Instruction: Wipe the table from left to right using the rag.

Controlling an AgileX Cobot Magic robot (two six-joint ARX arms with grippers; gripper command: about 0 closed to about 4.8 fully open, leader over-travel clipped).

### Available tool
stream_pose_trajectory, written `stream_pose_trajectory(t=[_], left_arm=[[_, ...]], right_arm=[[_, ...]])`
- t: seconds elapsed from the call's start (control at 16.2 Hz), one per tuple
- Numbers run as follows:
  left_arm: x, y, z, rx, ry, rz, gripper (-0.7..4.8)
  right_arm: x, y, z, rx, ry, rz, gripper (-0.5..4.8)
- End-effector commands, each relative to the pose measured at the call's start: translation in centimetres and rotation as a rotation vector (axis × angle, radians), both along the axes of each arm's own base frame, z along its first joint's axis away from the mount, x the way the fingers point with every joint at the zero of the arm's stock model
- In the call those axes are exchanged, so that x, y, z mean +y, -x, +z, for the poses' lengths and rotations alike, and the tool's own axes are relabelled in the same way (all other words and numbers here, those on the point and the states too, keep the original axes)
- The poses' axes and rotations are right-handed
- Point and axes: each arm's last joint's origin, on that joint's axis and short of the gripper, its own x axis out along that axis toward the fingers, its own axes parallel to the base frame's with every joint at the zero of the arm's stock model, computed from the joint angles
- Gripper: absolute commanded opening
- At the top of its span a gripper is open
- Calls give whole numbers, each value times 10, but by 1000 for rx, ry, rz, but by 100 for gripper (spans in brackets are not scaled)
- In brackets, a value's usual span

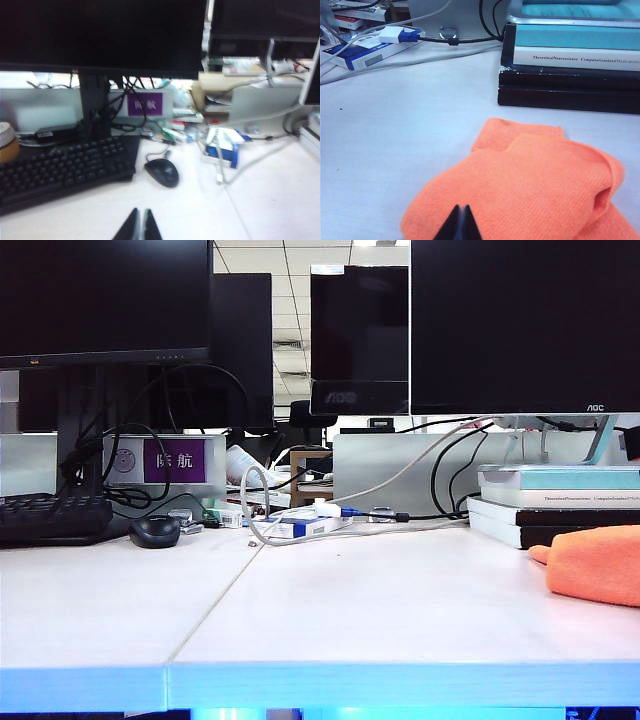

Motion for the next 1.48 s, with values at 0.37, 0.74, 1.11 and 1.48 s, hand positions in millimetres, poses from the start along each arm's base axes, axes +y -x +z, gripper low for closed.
stream_pose_trajectory(t=[0.37, 0.74, 1.11, 1.48], left_arm=[[2, -25, -87, 49, 16, 20, 21], [9, -44, -123, 88, 65, 104, -6], [10, -58, -166, 141, 68, 97, -6], [5, -61, -179, 158, -21, 81, -6]], right_arm=[[0, -1, 2, -13, -4, -3, 0], [0, -1, 2, -12, -4, -2, 0], [0, -1, 2, -12, -4, -3, 0], [0, -1, 2, -10, -3, -2, 0]])
